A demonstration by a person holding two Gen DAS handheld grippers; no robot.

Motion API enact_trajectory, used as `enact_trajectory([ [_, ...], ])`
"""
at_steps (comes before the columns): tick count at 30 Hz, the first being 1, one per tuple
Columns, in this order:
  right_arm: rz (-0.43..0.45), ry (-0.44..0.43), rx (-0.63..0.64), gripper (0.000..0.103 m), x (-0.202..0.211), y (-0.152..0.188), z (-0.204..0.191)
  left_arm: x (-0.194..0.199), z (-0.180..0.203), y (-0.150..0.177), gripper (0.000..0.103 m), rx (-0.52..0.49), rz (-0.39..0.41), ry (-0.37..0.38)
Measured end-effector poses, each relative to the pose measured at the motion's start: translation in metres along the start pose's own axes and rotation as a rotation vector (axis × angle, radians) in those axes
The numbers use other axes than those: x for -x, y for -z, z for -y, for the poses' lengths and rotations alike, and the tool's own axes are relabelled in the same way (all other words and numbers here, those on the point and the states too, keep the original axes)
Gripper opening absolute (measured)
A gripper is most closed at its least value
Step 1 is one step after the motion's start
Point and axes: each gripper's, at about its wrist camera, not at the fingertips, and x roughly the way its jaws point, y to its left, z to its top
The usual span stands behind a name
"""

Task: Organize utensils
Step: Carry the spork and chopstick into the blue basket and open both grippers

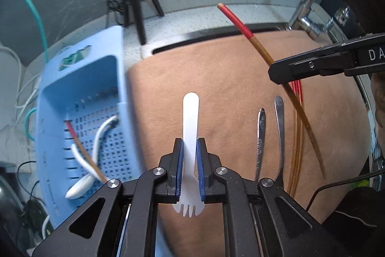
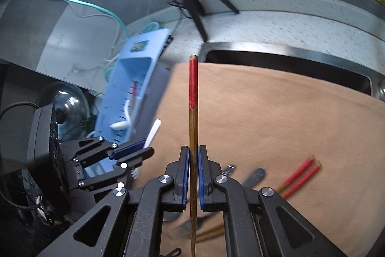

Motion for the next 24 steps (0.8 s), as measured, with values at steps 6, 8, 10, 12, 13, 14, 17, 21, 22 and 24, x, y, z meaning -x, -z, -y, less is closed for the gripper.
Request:
enact_trajectory([
  [6, 0.017, -0.072, 0.030, 0.006, -0.011, -0.014, -0.045, 0.025, -0.044, 0.015, 0.009, 0.084, 0.042, -0.042],
  [8, 0.017, -0.090, 0.044, 0.006, -0.019, -0.019, -0.061, 0.029, -0.061, 0.021, 0.009, 0.116, 0.050, -0.057],
  [10, 0.017, -0.100, 0.057, 0.006, -0.028, -0.024, -0.077, 0.033, -0.074, 0.025, 0.009, 0.140, 0.053, -0.073],
  [12, 0.011, -0.111, 0.061, 0.006, -0.039, -0.031, -0.090, 0.033, -0.090, 0.032, 0.009, 0.166, 0.051, -0.090],
  [13, 0.008, -0.116, 0.061, 0.006, -0.044, -0.032, -0.094, 0.034, -0.096, 0.034, 0.009, 0.175, 0.049, -0.093],
  [14, 0.005, -0.120, 0.062, 0.006, -0.048, -0.034, -0.100, 0.033, -0.102, 0.036, 0.009, 0.188, 0.045, -0.095],
  [17, -0.014, -0.127, 0.065, 0.006, -0.066, -0.041, -0.117, 0.029, -0.114, 0.039, 0.009, 0.213, 0.034, -0.103],
  [21, -0.030, -0.123, 0.067, 0.006, -0.088, -0.049, -0.130, 0.022, -0.123, 0.041, 0.009, 0.233, 0.021, -0.098],
  [22, -0.032, -0.117, 0.069, 0.006, -0.092, -0.050, -0.133, 0.020, -0.125, 0.041, 0.009, 0.237, 0.019, -0.099],
  [24, -0.037, -0.104, 0.074, 0.006, -0.104, -0.055, -0.138, 0.016, -0.129, 0.041, 0.009, 0.245, 0.015, -0.093],
])
